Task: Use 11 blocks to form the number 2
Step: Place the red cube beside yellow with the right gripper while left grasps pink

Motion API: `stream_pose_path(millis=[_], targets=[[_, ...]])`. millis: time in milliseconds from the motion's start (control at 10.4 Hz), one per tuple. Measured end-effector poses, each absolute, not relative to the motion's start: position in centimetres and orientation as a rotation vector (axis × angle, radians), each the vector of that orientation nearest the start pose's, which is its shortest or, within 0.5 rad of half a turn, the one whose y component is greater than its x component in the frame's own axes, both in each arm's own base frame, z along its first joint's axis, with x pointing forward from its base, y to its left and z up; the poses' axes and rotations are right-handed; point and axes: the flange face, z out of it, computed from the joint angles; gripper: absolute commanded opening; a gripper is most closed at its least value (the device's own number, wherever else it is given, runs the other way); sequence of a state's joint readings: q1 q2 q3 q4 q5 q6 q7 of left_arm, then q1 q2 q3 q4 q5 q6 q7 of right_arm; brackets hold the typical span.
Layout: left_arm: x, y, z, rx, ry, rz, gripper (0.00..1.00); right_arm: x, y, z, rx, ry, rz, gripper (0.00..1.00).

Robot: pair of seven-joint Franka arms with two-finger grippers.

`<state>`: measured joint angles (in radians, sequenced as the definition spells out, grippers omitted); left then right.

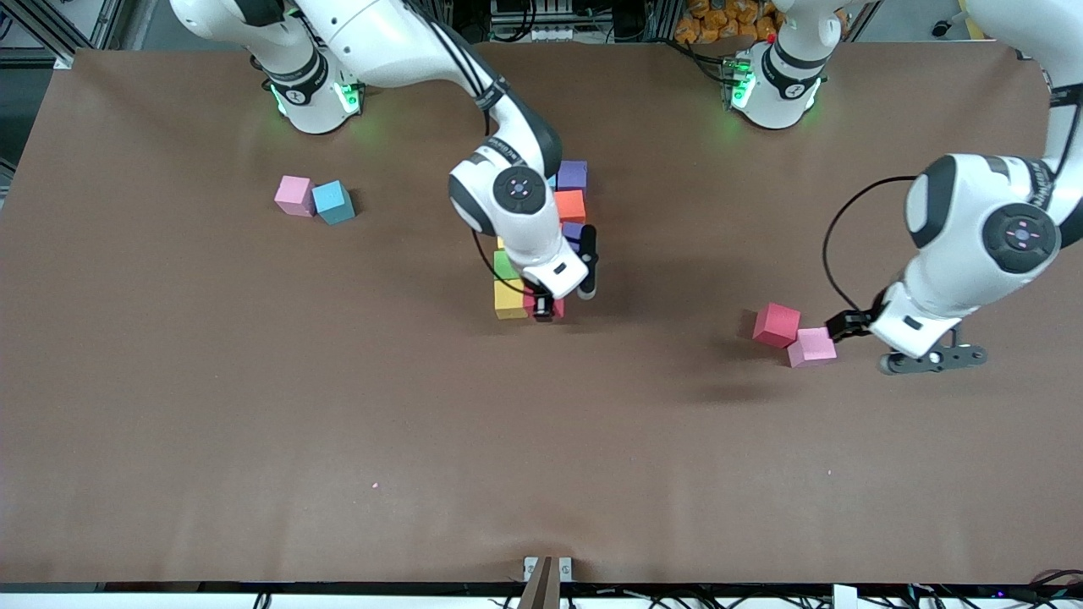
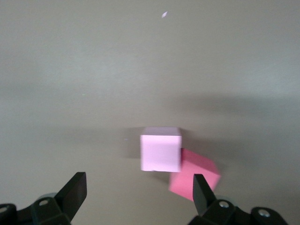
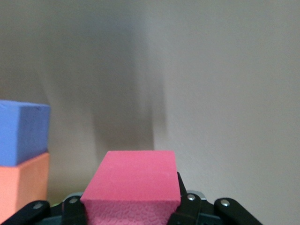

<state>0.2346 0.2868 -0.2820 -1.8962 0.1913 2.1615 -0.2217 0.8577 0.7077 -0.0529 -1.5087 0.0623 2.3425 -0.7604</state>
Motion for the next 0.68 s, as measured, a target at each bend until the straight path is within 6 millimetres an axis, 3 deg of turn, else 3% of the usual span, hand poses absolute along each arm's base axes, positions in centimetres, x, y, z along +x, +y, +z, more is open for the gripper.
stream_pose_path(millis=[193, 676], targets=[[61.5, -1.3, 32.0, -3.072, -0.144, 0.077, 1.0, 48.2, 54.2, 25.4, -2.209, -2.202, -0.189, 0.38], [62.3, -2.6, 26.2, -3.115, -0.222, 0.067, 1.0, 48.3, 53.5, 22.0, -2.225, -2.208, -0.123, 0.38]])
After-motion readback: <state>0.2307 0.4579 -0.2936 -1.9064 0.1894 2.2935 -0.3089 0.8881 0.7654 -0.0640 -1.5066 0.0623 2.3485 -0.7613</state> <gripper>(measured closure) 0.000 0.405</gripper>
